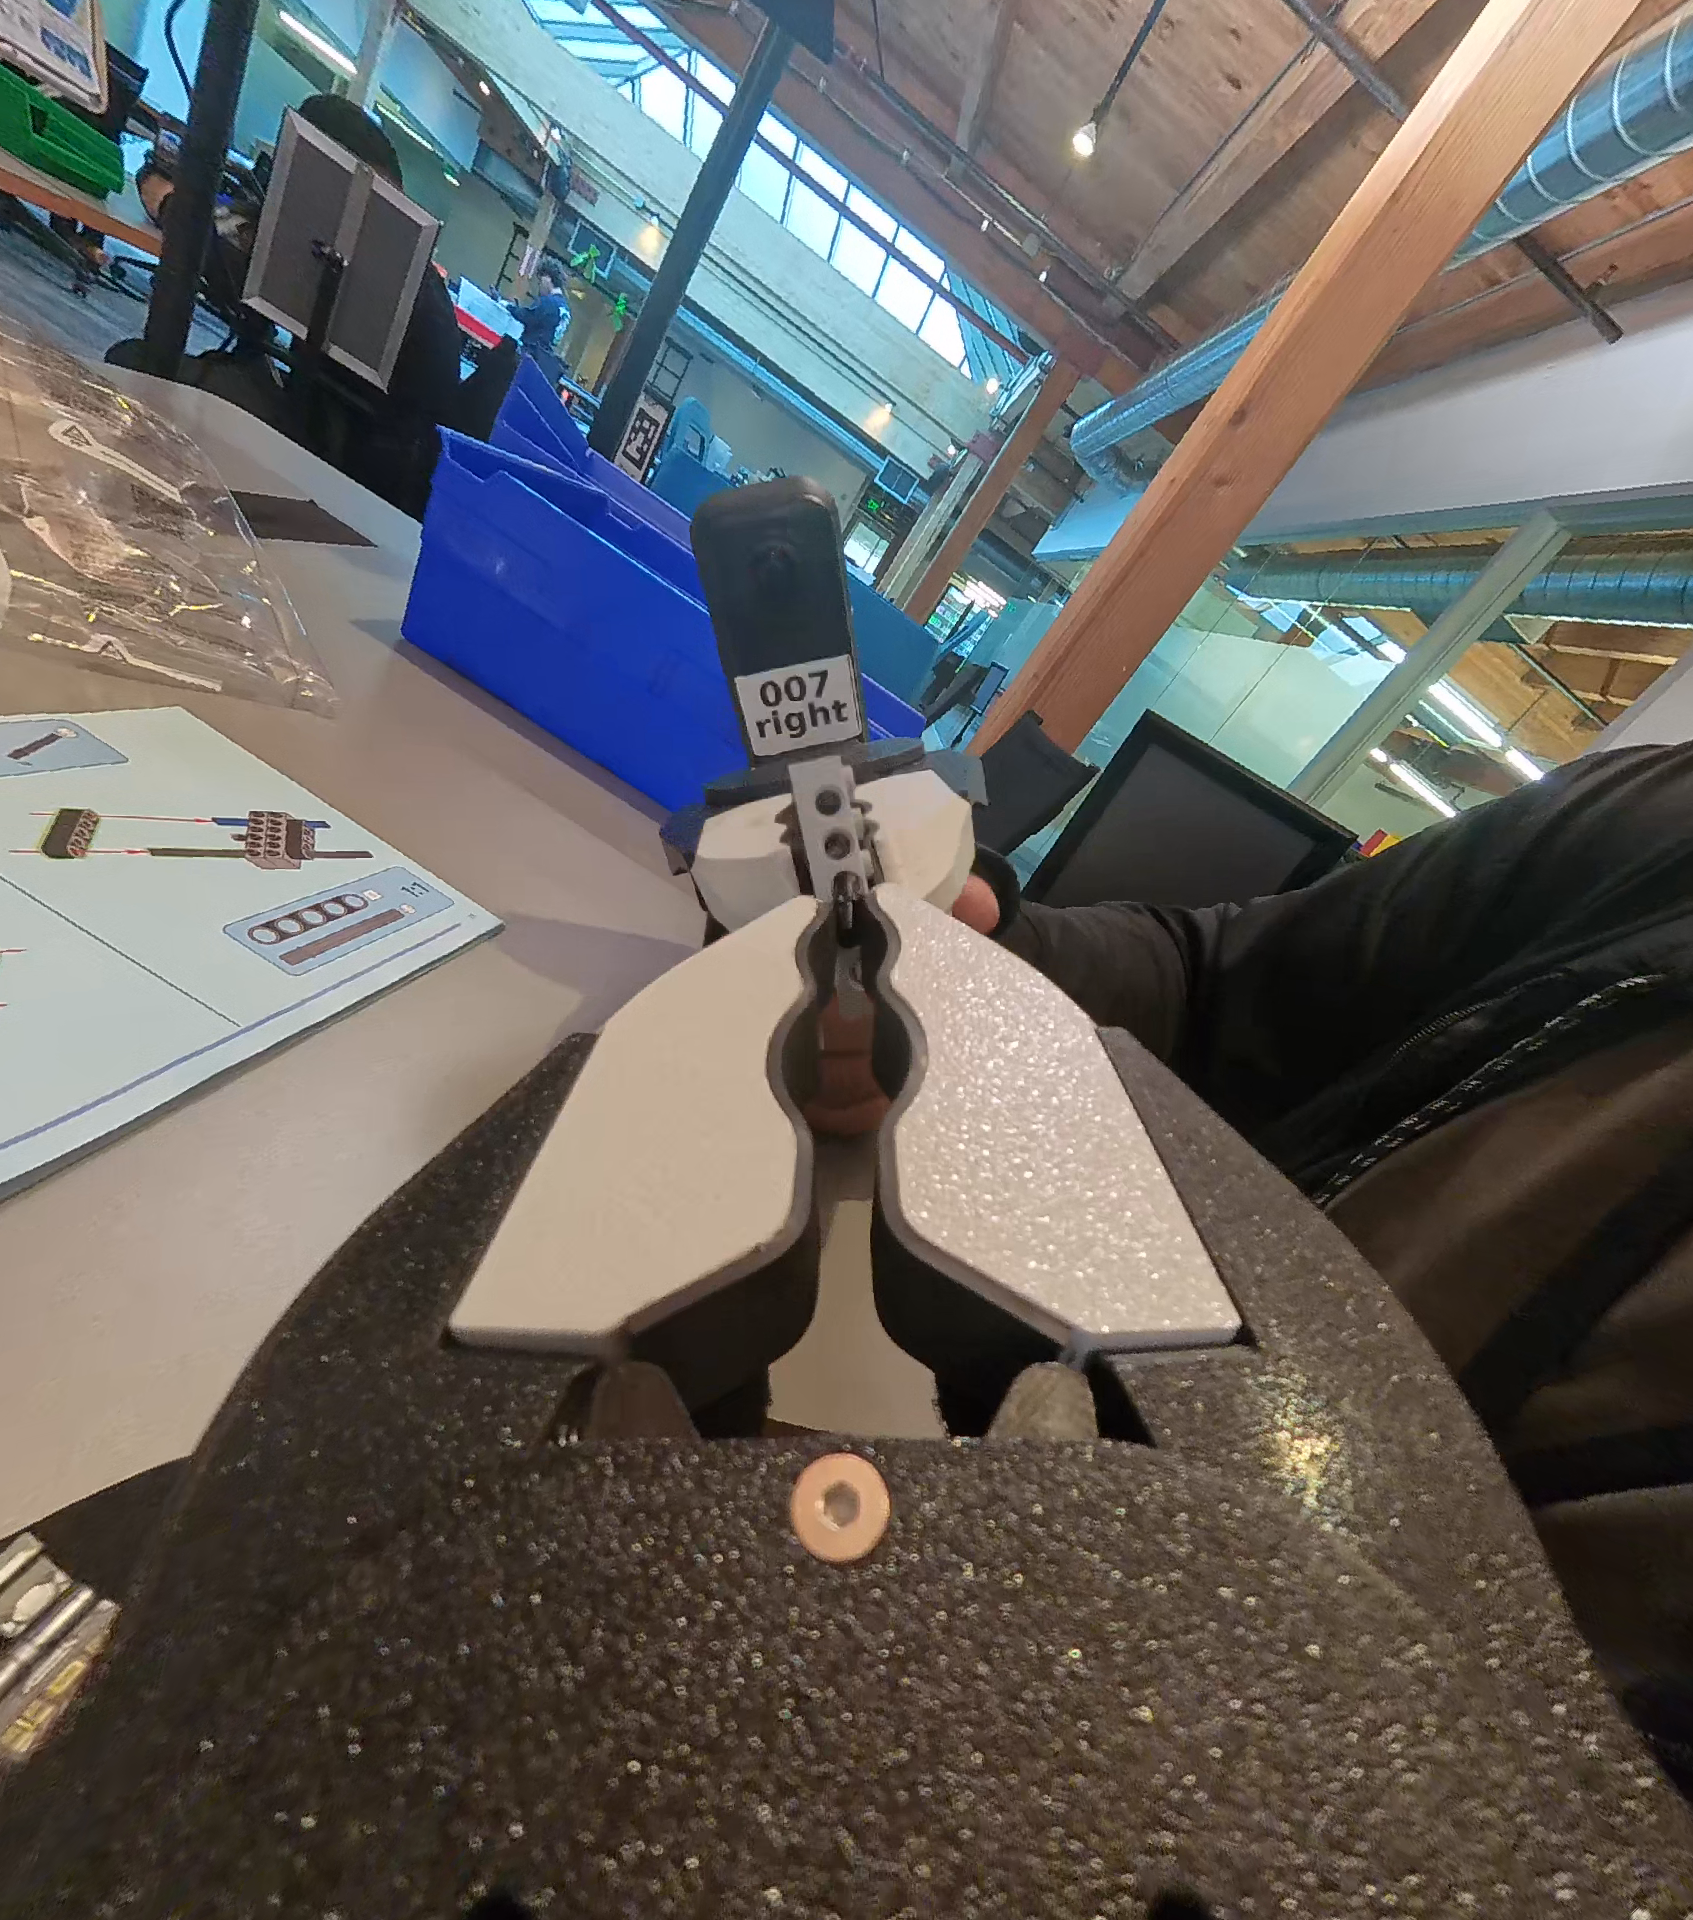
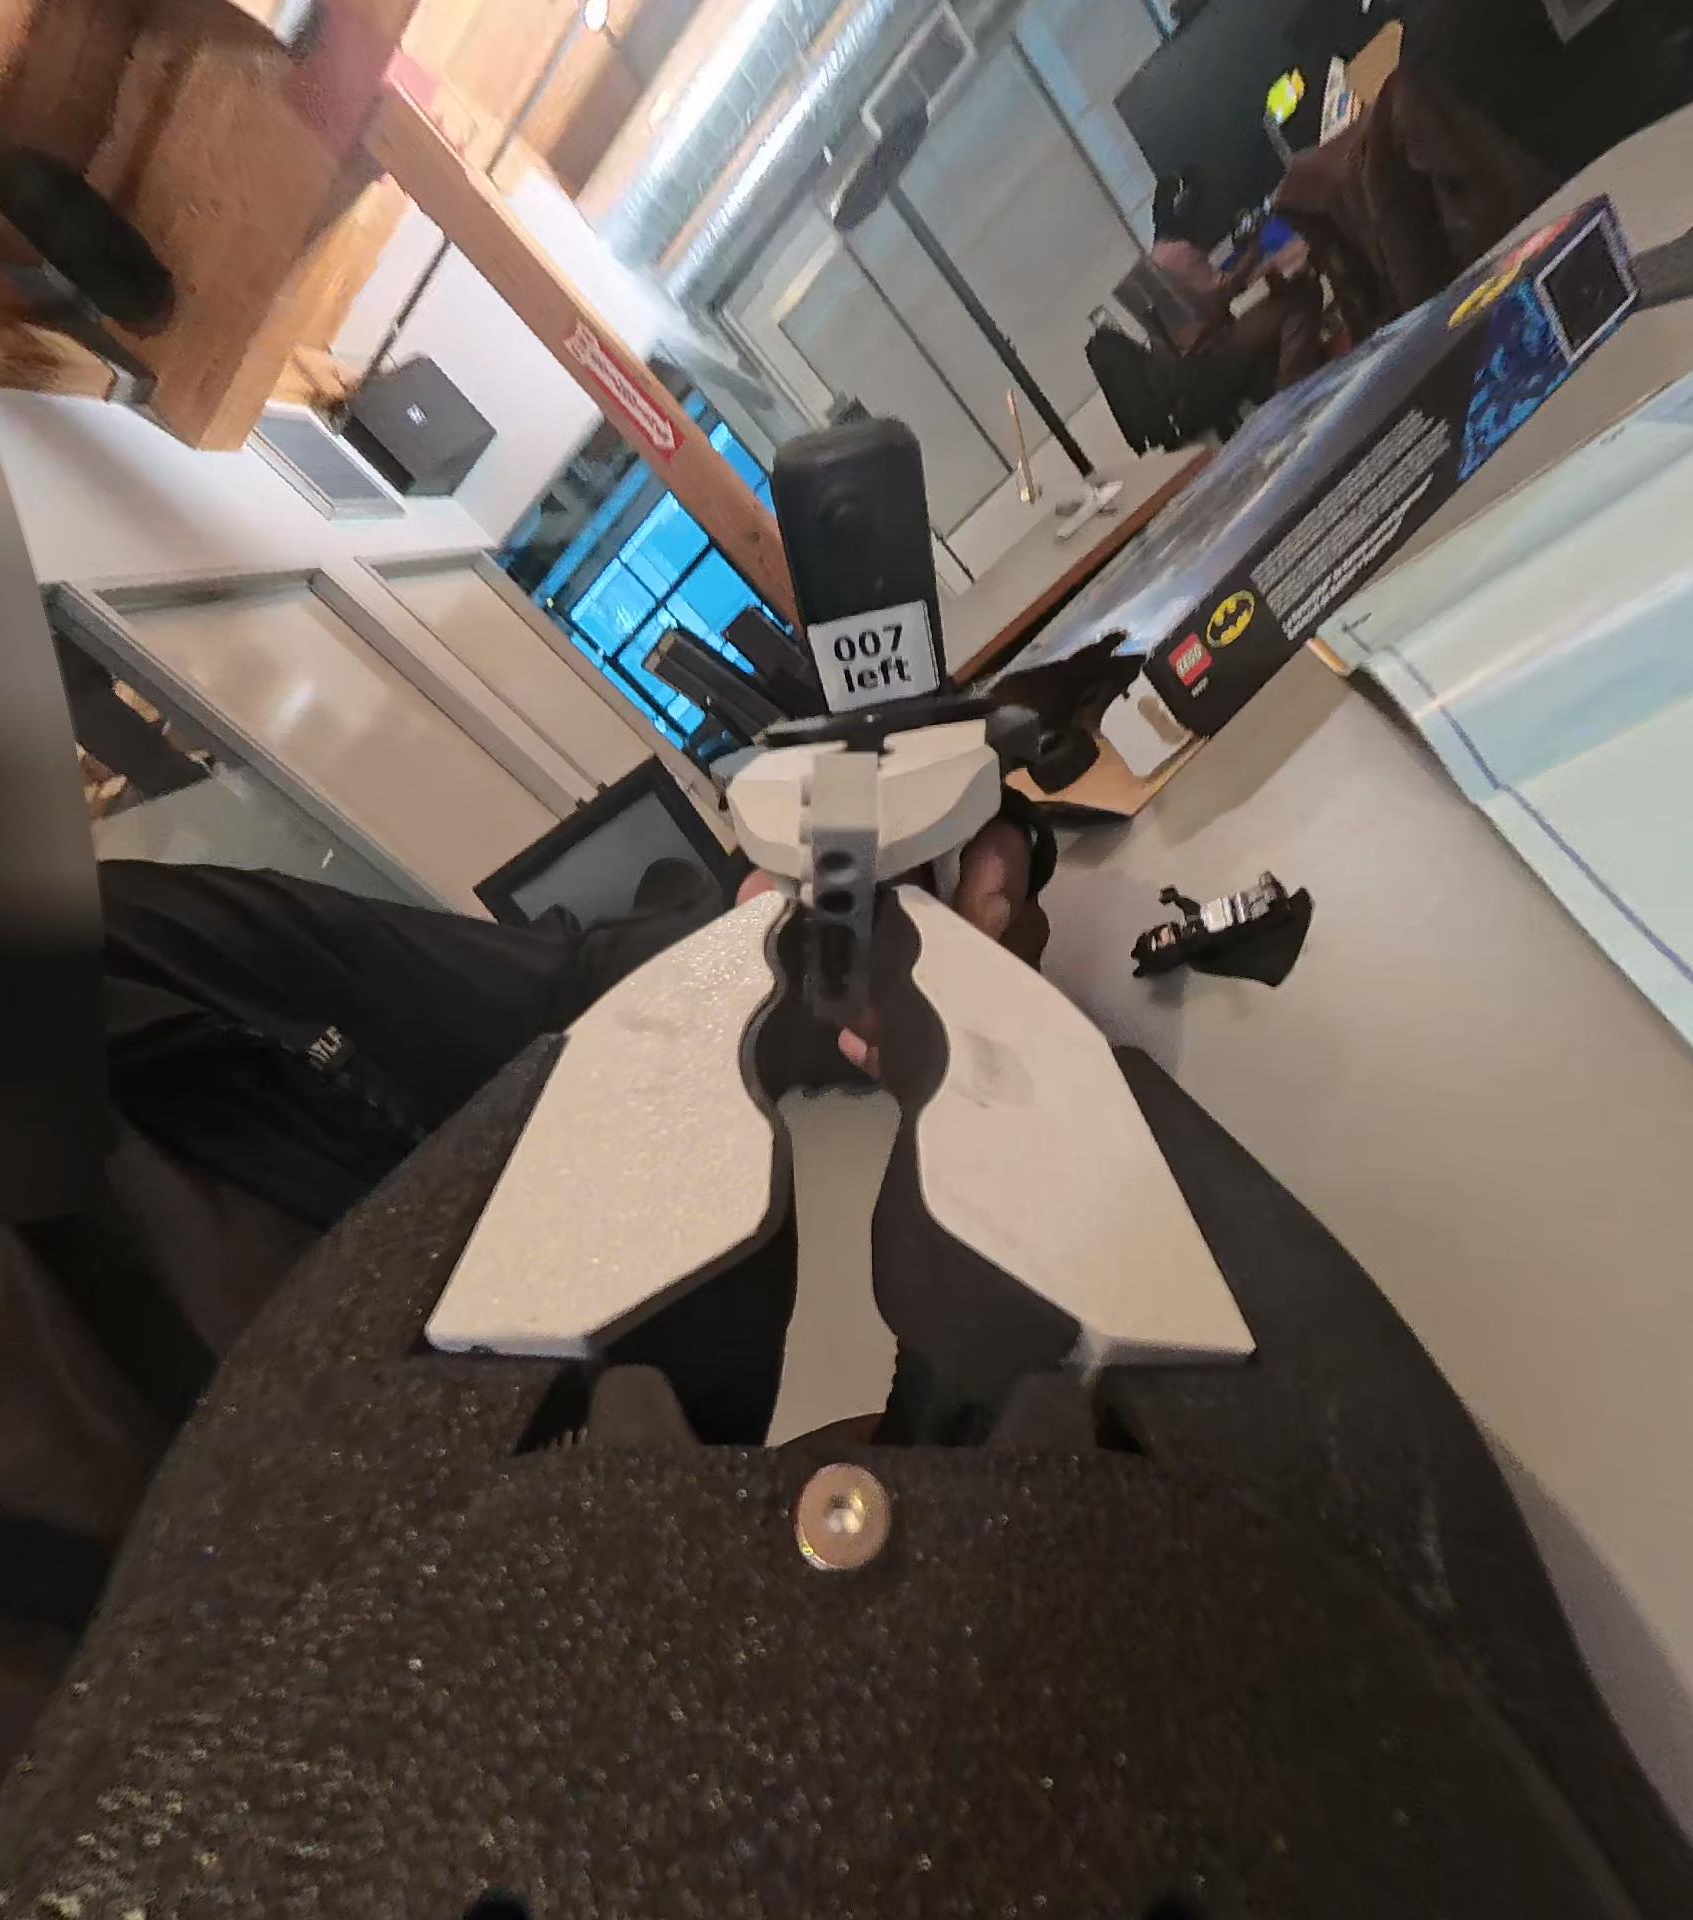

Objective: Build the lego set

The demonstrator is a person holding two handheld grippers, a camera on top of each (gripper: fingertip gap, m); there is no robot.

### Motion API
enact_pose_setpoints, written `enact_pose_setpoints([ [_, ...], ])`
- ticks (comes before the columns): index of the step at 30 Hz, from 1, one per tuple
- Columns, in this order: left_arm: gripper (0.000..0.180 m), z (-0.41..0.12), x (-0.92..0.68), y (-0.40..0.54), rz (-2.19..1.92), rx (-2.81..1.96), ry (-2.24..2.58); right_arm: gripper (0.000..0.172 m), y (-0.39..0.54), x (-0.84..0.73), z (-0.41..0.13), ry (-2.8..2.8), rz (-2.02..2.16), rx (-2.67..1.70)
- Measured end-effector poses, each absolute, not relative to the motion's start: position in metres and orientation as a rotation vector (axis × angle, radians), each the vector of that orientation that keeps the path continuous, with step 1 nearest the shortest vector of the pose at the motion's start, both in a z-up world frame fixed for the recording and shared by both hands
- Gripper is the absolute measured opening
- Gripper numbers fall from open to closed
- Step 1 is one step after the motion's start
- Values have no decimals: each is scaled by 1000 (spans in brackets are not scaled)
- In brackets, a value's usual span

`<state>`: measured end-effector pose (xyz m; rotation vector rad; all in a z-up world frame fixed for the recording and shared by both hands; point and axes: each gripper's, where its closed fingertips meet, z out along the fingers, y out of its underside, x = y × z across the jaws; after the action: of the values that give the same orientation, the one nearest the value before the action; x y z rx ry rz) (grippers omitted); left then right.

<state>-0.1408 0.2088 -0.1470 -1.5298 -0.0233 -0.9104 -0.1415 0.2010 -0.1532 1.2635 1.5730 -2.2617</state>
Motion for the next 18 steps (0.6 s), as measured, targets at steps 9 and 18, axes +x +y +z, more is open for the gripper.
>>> enact_pose_setpoints([
  [9, 4, -154, -134, 202, -914, -1647, 81, 12, 197, -135, -159, 1687, -2198, 1242],
  [18, 4, -169, -124, 193, -930, -1797, 188, 12, 189, -125, -174, 1895, -2050, 1212],
])
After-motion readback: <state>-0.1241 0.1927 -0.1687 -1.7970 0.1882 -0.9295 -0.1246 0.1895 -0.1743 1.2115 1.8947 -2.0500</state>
